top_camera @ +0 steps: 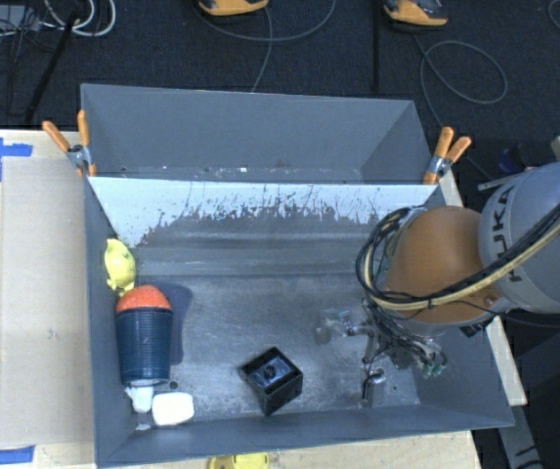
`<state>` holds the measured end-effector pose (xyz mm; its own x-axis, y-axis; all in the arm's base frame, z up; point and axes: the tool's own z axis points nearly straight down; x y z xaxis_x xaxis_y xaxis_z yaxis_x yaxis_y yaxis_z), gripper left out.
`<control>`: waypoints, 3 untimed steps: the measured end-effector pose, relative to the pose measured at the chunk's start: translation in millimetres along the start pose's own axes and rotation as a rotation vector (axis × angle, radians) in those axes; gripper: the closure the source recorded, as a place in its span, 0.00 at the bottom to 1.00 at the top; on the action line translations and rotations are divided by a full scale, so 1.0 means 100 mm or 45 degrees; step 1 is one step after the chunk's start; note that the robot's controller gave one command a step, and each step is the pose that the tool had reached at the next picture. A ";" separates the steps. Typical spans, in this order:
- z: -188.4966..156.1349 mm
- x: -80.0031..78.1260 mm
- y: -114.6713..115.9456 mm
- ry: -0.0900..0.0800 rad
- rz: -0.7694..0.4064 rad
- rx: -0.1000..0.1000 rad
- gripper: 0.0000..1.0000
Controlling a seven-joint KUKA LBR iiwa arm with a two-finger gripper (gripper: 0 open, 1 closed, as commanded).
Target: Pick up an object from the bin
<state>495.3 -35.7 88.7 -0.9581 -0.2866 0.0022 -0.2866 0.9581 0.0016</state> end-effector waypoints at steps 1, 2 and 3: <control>0.06 -0.06 0.23 0.000 -0.257 0.001 0.00; 0.13 -0.19 0.54 0.000 -0.005 0.001 0.00; 0.11 -0.19 0.67 0.000 0.181 -0.001 0.00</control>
Offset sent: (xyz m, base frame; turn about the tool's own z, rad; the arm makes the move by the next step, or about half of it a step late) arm 0.0055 0.0892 -0.0187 0.1534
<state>493.9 34.3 77.4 -0.9890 -0.1480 0.0026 -0.1480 0.9890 0.0020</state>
